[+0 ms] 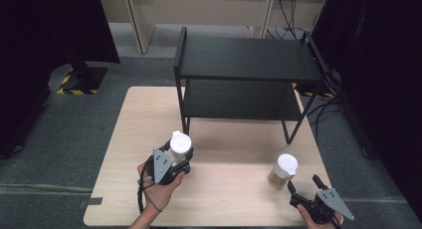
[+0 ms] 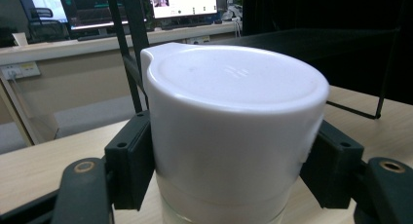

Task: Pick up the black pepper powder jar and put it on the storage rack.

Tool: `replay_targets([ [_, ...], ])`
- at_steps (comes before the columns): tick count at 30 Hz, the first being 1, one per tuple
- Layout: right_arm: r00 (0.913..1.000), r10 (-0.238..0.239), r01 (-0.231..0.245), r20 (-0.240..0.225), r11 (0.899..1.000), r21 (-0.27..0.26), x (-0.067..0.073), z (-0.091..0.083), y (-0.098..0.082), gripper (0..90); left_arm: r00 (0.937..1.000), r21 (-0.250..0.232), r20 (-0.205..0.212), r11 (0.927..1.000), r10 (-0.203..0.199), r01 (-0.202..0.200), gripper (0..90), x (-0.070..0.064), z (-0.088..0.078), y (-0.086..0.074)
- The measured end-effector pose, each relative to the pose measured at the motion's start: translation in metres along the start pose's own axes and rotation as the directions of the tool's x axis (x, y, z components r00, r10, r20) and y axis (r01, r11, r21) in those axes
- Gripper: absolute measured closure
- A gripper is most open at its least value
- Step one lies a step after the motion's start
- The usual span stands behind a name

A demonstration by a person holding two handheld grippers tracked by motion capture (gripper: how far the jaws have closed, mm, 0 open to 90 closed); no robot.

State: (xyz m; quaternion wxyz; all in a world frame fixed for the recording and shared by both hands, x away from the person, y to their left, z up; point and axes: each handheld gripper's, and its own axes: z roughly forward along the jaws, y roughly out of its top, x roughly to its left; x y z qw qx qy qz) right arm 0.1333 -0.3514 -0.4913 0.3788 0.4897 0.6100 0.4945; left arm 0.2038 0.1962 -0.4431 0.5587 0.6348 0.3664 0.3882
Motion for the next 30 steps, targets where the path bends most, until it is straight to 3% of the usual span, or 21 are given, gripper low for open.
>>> replay_targets([
  [30,1.0,0.003,-0.003,0.001,1.0,-0.002,0.0,0.0,0.0,7.4,0.9999,-0.121,0.005,0.9926,0.016,-0.015,30.0,0.0,0.007,0.045],
])
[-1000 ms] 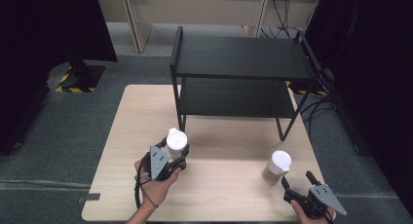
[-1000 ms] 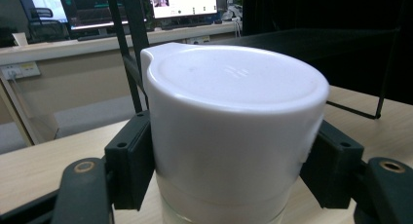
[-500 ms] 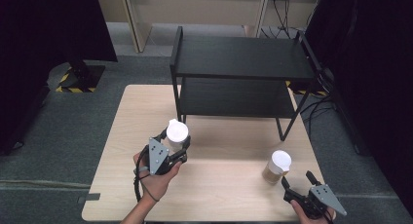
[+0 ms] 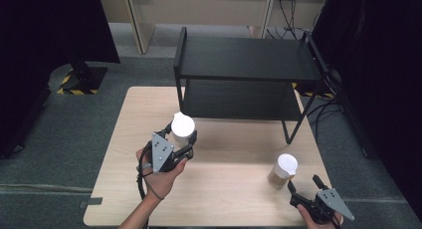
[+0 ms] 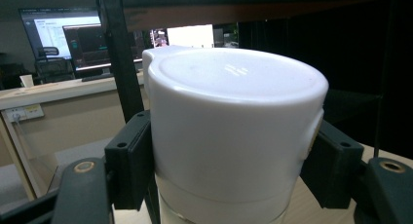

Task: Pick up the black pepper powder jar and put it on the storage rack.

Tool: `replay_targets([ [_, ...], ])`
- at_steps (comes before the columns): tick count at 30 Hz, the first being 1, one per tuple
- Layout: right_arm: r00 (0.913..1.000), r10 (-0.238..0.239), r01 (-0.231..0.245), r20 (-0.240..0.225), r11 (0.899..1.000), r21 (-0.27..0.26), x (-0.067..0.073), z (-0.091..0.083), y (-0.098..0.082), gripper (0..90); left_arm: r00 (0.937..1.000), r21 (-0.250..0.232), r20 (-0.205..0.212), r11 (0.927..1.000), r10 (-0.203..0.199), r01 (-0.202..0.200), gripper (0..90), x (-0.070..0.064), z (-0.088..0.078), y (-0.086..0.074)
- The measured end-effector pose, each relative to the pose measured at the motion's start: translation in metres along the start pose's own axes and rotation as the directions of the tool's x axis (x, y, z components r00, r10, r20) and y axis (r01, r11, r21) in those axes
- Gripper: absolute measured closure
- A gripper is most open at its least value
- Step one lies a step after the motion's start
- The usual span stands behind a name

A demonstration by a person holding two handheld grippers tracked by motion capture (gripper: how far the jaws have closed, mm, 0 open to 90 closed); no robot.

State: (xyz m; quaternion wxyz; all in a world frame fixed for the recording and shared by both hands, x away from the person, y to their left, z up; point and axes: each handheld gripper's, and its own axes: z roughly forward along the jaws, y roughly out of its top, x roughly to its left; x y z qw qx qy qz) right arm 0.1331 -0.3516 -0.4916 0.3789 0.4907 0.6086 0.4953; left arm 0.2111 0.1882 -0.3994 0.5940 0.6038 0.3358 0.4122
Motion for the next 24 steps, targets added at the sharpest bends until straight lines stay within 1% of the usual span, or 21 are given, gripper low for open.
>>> replay_targets([
  [4,1.0,0.0,0.0,0.0,1.0,0.0,0.0,0.0,0.0,7.4,1.0,-0.017,-0.004,0.9998,0.006,-0.006,30.0,0.0,0.003,0.009],
  [9,1.0,0.001,-0.001,0.0,1.0,0.0,0.0,0.0,0.0,7.4,0.9999,-0.032,-0.007,0.9994,0.013,-0.013,30.0,0.0,0.006,0.016],
  [12,1.0,0.0,0.0,0.001,1.0,0.0,0.0,0.0,0.0,7.4,0.9999,-0.043,-0.009,0.999,0.011,-0.011,30.0,-0.001,0.008,0.021],
  [14,1.0,0.001,-0.001,0.001,1.0,0.0,0.0,0.0,0.0,7.4,0.9999,-0.052,-0.008,0.9985,0.013,-0.014,30.0,-0.001,0.009,0.026],
  [16,1.0,0.001,-0.001,0.0,1.0,-0.001,0.0,0.0,0.0,7.5,0.9998,-0.056,-0.009,0.9983,0.015,-0.015,30.0,-0.001,0.01,0.028],
  [19,1.0,0.001,-0.001,0.0,1.0,-0.002,0.0,0.0,0.0,7.4,0.9998,-0.067,-0.012,0.9976,0.016,-0.017,30.0,-0.001,0.012,0.035],
  [24,1.0,0.002,-0.002,0.0,1.0,-0.001,0.0,0.0,0.0,7.4,0.9997,-0.075,-0.01,0.9969,0.023,-0.023,30.0,-0.001,0.015,0.043],
])
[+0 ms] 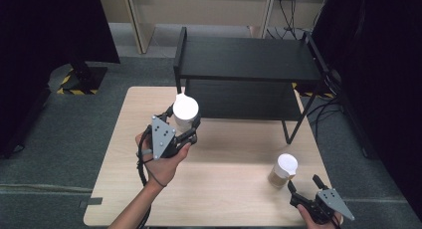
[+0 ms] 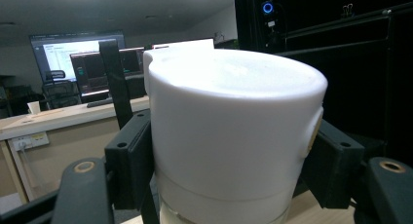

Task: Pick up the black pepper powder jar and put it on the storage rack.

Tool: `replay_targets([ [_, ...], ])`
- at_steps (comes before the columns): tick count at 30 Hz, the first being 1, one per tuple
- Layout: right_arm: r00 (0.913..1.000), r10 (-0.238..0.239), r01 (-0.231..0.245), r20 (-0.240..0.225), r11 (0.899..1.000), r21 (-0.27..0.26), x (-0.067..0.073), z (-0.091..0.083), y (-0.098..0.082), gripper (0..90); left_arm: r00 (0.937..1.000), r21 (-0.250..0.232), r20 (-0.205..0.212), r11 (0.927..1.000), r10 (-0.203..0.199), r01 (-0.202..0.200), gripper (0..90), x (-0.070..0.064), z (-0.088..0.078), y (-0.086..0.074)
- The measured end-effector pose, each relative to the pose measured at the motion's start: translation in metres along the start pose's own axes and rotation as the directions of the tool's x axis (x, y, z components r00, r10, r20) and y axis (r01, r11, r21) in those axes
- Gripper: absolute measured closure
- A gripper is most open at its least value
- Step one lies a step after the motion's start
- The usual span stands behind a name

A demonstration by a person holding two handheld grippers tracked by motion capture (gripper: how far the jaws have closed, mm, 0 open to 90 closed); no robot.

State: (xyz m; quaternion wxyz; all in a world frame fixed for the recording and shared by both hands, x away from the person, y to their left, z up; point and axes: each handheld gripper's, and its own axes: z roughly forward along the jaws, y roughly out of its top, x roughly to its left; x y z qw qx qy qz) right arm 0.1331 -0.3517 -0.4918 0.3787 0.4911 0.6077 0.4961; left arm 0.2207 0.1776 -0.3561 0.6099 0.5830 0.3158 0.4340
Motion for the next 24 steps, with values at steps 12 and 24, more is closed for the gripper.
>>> replay_targets([
  [12,1.0,-0.002,0.002,0.0,1.0,-0.001,0.0,0.0,0.0,7.4,0.9999,-0.038,-0.007,0.9992,0.013,-0.013,30.0,0.0,0.01,0.022],
  [24,1.0,-0.001,0.001,0.001,1.0,-0.001,0.0,0.0,0.0,7.4,0.9998,-0.061,-0.007,0.9979,0.021,-0.022,30.0,0.001,0.021,0.042],
])
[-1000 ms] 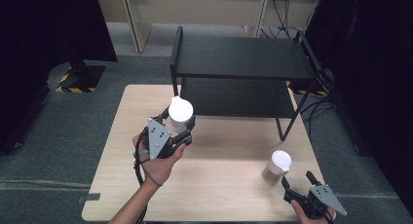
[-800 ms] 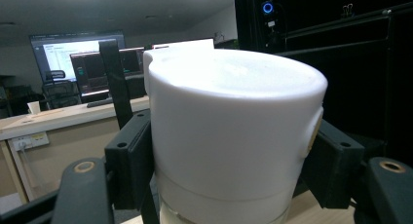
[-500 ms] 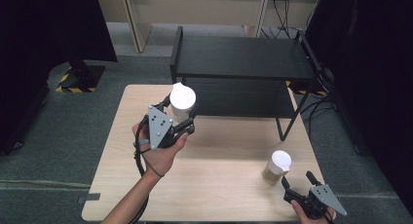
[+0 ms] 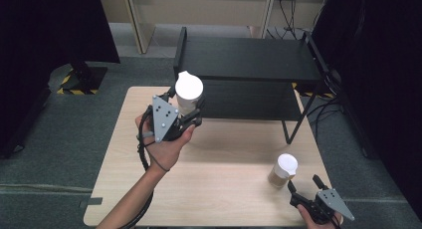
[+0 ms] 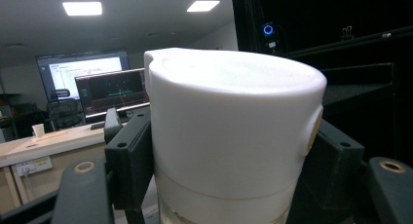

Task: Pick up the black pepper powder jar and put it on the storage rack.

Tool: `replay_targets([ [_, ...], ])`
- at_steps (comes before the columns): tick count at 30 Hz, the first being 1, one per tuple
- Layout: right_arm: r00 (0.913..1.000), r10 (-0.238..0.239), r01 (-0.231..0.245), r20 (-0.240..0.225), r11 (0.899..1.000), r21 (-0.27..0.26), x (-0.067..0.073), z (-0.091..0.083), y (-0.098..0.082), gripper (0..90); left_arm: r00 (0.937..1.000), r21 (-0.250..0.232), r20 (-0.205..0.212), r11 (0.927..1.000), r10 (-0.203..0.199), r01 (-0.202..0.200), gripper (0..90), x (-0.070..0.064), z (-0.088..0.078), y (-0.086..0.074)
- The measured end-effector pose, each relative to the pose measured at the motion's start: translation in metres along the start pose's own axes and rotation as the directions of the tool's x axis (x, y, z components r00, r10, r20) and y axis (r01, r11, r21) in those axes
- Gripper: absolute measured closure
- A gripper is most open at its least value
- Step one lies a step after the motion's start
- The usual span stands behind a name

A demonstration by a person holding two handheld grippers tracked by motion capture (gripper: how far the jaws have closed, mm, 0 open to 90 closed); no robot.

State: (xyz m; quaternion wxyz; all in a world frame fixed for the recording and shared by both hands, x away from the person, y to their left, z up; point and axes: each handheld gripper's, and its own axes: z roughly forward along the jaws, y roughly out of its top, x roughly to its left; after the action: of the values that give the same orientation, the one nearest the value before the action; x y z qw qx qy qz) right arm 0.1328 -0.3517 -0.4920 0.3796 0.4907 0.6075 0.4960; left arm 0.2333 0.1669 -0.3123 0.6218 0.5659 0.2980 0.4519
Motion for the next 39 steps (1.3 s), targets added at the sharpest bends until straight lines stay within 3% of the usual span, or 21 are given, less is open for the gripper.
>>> replay_targets([
  [24,1.0,0.005,-0.005,0.0,1.0,-0.001,0.0,0.0,0.0,7.4,1.0,-0.029,-0.007,0.9996,-0.002,0.002,30.0,0.002,0.024,0.033],
  [39,1.0,0.006,-0.006,-0.001,1.0,-0.003,0.0,0.0,0.0,7.4,0.9998,-0.046,-0.02,0.9989,-0.006,0.005,30.0,0.0,0.048,0.058],
])
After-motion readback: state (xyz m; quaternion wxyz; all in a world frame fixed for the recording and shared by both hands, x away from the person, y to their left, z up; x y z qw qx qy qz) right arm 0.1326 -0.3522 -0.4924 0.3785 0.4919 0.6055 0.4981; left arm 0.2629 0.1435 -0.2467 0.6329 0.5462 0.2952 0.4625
